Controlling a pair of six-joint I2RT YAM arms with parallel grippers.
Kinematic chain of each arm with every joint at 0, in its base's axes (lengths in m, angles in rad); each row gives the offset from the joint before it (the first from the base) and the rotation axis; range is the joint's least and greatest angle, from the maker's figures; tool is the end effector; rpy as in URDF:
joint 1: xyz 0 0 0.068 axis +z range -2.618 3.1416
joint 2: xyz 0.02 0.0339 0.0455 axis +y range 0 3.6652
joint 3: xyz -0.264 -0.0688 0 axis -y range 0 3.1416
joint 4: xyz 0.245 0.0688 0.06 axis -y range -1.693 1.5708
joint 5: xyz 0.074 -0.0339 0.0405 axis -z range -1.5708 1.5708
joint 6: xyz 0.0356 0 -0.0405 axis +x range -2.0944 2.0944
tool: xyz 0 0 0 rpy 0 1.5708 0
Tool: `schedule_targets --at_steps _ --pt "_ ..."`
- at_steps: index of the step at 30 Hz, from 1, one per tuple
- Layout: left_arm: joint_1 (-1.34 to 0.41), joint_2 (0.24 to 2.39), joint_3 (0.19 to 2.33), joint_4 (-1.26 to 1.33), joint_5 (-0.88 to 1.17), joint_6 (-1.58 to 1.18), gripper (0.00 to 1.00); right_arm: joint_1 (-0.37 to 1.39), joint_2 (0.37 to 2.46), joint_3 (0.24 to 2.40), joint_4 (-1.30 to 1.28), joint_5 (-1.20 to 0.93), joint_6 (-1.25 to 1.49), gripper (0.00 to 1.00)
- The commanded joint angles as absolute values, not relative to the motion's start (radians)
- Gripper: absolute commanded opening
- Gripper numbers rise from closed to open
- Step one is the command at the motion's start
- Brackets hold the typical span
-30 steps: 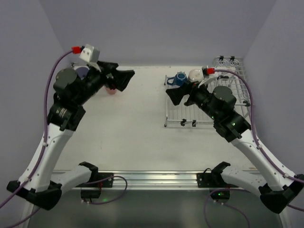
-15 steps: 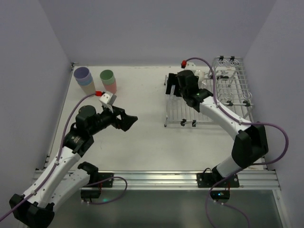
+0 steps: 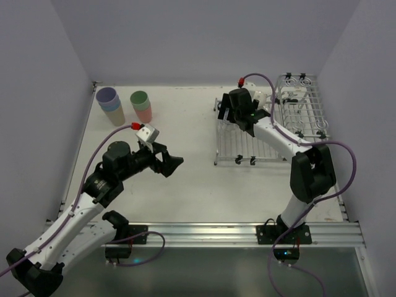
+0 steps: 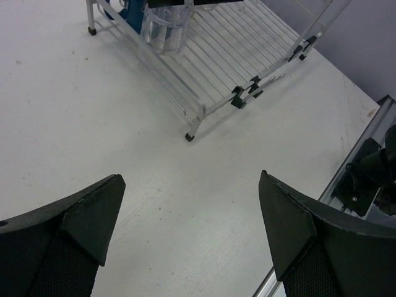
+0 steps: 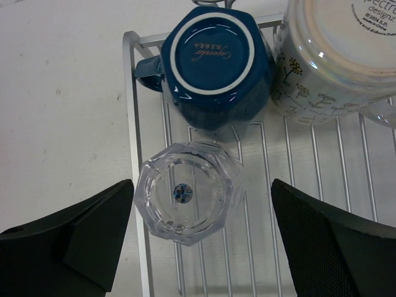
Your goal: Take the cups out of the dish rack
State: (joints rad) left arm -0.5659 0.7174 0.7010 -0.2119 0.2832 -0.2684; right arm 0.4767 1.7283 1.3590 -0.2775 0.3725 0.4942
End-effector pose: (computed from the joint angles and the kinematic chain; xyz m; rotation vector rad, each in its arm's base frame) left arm 0.1402 -0.1008 0.3186 0.4840 1.8083 -0.8410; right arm 0.3587 0.1707 0.2772 0.2216 2.1589 0.1419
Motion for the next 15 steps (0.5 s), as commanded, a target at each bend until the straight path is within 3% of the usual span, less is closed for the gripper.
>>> schedule_targets --at_steps 1,13,15 --pt "-0.574 0.719 0.738 -0.212 0.259 -0.245 0.97 0.469 1.749 1.404 -0.259 0.374 0.519 0.94" --pt "-0.572 0.735 0.736 -0.215 0.247 -0.244 0.97 0.468 1.816 1.428 -0.278 0.363 0.506 0.94" --pt "-0.572 0.736 0.738 -0.216 0.247 -0.244 0.97 0.469 1.819 1.434 -0.282 0.371 0.499 0.9"
